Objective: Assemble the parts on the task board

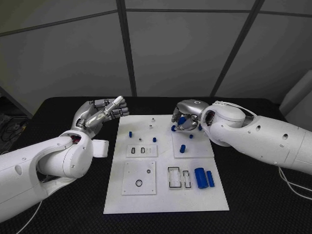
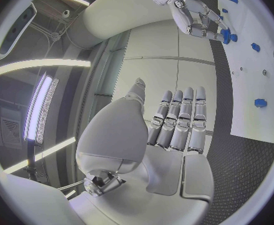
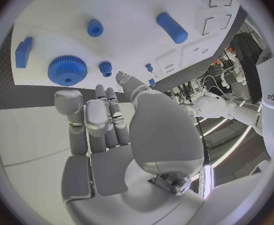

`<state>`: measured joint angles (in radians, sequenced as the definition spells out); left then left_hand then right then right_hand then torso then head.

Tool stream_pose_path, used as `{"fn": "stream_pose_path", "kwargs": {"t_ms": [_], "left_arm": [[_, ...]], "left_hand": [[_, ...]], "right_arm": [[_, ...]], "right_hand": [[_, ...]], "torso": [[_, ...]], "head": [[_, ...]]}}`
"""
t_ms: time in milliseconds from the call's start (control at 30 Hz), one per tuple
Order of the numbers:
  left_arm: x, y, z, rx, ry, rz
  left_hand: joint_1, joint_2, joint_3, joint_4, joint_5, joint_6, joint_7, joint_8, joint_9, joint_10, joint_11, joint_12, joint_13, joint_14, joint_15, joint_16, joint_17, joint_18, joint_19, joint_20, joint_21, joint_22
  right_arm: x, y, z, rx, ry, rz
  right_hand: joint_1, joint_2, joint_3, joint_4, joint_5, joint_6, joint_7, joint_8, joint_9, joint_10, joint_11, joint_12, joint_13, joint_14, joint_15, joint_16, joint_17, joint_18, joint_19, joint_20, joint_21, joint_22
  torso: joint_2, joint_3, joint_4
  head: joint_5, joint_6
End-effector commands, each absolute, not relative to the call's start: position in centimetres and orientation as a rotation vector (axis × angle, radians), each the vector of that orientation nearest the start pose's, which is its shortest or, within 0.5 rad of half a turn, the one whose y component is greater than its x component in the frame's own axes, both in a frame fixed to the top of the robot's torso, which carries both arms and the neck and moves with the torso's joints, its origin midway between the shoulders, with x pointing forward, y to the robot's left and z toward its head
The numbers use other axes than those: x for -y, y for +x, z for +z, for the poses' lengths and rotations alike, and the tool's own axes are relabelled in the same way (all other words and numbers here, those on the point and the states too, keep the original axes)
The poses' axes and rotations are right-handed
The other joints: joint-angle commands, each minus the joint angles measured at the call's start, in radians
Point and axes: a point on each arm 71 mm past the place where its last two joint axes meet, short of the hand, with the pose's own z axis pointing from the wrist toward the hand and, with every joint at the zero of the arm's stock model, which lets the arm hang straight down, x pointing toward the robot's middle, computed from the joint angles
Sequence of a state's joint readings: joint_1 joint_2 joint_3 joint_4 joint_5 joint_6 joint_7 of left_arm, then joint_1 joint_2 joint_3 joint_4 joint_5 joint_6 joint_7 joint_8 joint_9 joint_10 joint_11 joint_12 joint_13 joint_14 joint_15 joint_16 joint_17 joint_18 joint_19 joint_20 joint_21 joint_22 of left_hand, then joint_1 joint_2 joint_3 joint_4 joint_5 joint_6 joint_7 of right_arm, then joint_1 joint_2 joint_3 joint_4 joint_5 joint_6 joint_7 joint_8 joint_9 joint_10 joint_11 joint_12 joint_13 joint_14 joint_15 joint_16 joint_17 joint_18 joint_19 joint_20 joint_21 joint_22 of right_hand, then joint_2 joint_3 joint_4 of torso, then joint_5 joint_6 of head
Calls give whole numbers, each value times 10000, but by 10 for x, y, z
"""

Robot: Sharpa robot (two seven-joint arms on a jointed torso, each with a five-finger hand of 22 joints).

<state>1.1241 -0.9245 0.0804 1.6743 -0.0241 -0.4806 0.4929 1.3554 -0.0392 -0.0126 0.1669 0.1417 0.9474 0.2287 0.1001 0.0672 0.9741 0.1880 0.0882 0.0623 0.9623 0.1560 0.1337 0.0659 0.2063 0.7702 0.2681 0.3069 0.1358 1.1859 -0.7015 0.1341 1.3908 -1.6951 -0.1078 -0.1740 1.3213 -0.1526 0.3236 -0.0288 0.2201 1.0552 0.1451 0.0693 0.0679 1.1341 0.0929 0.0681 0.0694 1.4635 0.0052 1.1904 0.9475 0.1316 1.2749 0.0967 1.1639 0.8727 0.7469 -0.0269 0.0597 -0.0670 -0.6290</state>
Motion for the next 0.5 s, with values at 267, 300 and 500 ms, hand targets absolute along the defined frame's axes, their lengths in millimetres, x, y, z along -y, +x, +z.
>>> {"fn": "stream_pose_path", "kwargs": {"t_ms": [267,300,500], "left_arm": [[-217,466,-149,-12164,-10796,-15585],[-217,466,-149,-12167,-10800,-15579],[-218,466,-149,-12175,-10818,-15543]], "left_hand": [[-65,48,-42,-22,-67,56,31,-75,-15,27,18,-57,7,59,11,-73,-11,-212,79,19,64,-10],[-72,51,-47,-24,-66,55,35,-86,-15,20,22,-70,7,60,13,-84,-11,-213,91,18,66,-13],[-73,53,-47,-24,-65,55,36,-88,-15,19,22,-72,7,61,13,-86,-11,-213,94,18,67,-14]], "right_arm": [[168,528,-148,-16620,-3495,4030],[168,528,-148,-16605,-3513,4057],[166,529,-148,-16508,-3558,4181]], "right_hand": [[141,58,32,97,77,-8,-28,-28,-4,-65,-11,-25,8,370,47,292,284,-115,74,26,270,291],[143,62,37,99,77,-7,-28,-28,-3,-61,-12,-23,9,370,47,298,290,-116,74,26,277,299],[222,167,249,158,28,20,-44,-26,-3,123,-38,11,21,381,30,553,564,-168,152,24,577,689]], "torso": [[55,17,11],[59,16,14],[69,26,13]], "head": [[20,-6],[17,-25],[29,-61]]}}
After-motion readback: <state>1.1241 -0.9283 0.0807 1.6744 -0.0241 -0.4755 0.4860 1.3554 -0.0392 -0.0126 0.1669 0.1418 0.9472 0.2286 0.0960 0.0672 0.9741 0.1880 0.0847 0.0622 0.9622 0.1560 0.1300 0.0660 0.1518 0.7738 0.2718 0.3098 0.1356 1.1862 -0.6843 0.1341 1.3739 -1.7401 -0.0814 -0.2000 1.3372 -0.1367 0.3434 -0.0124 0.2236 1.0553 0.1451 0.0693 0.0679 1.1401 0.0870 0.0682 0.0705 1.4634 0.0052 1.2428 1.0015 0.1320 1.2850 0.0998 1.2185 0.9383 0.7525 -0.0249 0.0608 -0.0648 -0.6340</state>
